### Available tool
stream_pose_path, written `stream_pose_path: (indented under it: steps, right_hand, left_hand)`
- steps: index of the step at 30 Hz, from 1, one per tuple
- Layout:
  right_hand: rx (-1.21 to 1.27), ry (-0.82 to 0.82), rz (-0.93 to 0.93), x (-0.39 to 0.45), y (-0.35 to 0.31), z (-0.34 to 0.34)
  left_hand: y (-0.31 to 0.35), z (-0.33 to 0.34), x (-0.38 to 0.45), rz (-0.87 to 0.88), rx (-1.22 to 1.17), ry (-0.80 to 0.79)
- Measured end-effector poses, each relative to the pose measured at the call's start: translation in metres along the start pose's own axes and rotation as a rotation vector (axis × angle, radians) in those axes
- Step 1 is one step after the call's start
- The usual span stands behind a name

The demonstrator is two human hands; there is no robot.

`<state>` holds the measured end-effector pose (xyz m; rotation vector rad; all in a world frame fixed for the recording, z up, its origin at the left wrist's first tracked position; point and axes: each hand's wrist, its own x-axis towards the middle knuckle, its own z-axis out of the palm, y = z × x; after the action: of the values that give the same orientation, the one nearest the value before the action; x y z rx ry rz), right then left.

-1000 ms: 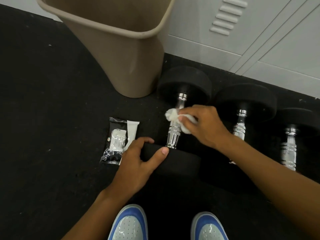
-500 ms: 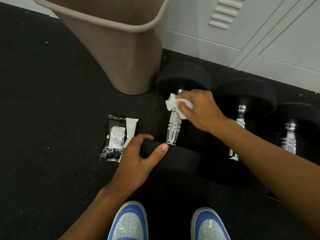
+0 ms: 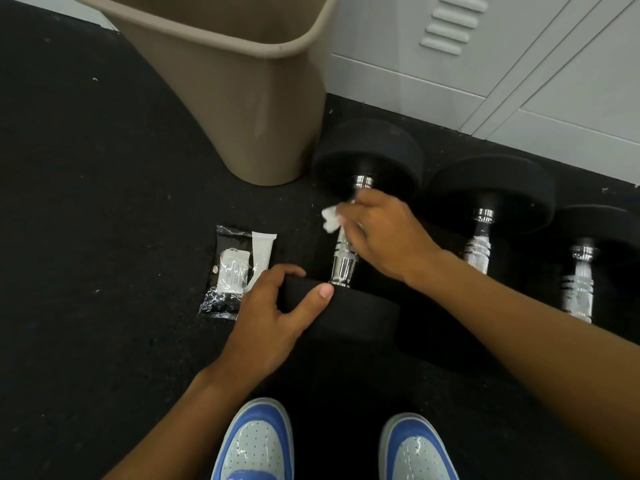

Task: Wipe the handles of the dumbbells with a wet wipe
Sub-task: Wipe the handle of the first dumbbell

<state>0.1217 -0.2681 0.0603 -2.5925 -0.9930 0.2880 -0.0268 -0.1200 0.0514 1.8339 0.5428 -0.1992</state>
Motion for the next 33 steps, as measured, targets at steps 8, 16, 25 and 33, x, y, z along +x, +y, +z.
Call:
stream_pose_path:
  steps: [8, 16, 25, 33]
  right_hand:
    - [-0.013, -0.068, -0.029, -0.003, 0.014, -0.014]
    - [0.109, -0.245, -0.034, -0.02, 0.003, -0.012]
    - [0.171, -0.248, 0.013, -0.016, -0.013, -0.002]
    - [0.253, -0.138, 0.125, -0.01, -0.004, 0.001]
  left_hand:
    - [-0.001, 0.005, -0.002, 0.018, -0.002, 0.032]
    - [-0.003, 0.002, -0.001, 0.016, -0.004, 0.02]
    - [-0.001, 0.003, -0.001, 0.019, -0.015, 0.023]
    - [0.001, 0.004, 0.0, 0.023, 0.002, 0.029]
